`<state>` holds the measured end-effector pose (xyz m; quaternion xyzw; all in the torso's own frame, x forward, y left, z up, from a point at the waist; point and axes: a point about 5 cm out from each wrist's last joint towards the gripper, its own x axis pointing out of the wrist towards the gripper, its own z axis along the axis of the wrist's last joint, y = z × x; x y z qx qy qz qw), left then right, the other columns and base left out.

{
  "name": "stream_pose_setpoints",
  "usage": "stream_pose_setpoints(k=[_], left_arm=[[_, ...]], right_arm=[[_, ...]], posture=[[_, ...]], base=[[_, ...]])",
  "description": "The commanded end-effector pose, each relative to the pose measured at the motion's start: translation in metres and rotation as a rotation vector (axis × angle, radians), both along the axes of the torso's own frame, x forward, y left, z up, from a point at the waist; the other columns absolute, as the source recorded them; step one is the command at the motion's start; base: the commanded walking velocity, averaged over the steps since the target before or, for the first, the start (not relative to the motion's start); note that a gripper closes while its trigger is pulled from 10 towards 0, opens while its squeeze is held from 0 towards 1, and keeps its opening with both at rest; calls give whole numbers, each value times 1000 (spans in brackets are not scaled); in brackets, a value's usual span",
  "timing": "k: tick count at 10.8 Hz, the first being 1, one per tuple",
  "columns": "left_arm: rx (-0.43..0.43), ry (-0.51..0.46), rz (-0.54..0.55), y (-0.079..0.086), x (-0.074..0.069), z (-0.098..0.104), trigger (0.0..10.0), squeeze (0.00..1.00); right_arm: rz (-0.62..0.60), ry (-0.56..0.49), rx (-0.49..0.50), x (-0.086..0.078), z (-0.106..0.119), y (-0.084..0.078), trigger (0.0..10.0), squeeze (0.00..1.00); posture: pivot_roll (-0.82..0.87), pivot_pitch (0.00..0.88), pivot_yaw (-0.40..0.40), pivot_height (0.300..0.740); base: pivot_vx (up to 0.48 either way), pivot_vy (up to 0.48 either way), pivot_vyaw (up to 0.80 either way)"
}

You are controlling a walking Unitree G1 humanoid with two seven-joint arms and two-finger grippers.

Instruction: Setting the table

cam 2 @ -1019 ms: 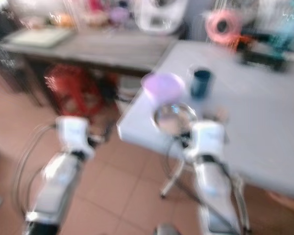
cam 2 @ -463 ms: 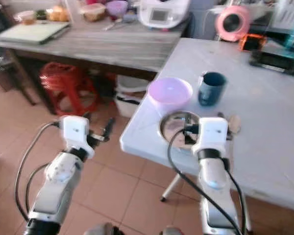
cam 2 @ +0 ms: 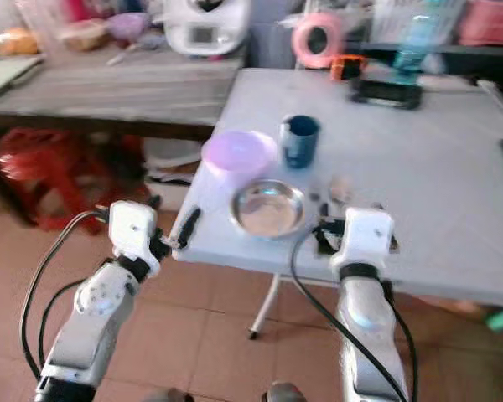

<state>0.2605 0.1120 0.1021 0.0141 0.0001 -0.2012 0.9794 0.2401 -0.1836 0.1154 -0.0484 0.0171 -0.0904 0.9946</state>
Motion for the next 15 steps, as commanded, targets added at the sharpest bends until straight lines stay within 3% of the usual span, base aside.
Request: stream_pose_setpoints(k=[1, 6, 10, 12, 15], left_arm=[[31, -4, -8, 5, -2, 1, 10000, 0], [68, 14, -27, 10, -6, 1, 10000, 0], [103, 31, -36, 15, -12, 1, 10000, 0], [104, 34, -35, 13, -12, 2, 10000, 0], [106, 44, -27, 14, -15, 1, 10000, 0]], right_arm=[[18, 21, 27, 4, -1, 2, 10000, 0], [107, 48, 120, 15, 0, 2, 10000, 0], [311, 171, 289, 30, -5, 15, 10000, 0], [393, 219, 320, 33, -8, 22, 10000, 0], [389, 262, 370, 34, -12, 18, 10000, 0]], posture=[[-48, 0, 62, 740], [-30, 0, 85, 740], [-10, 0, 95, 740], [-7, 0, 92, 740], [-3, 0, 88, 740]], base=[[0, 0, 0], [0, 0, 0], [0, 0, 0], [0, 0, 0], [0, 0, 0]])
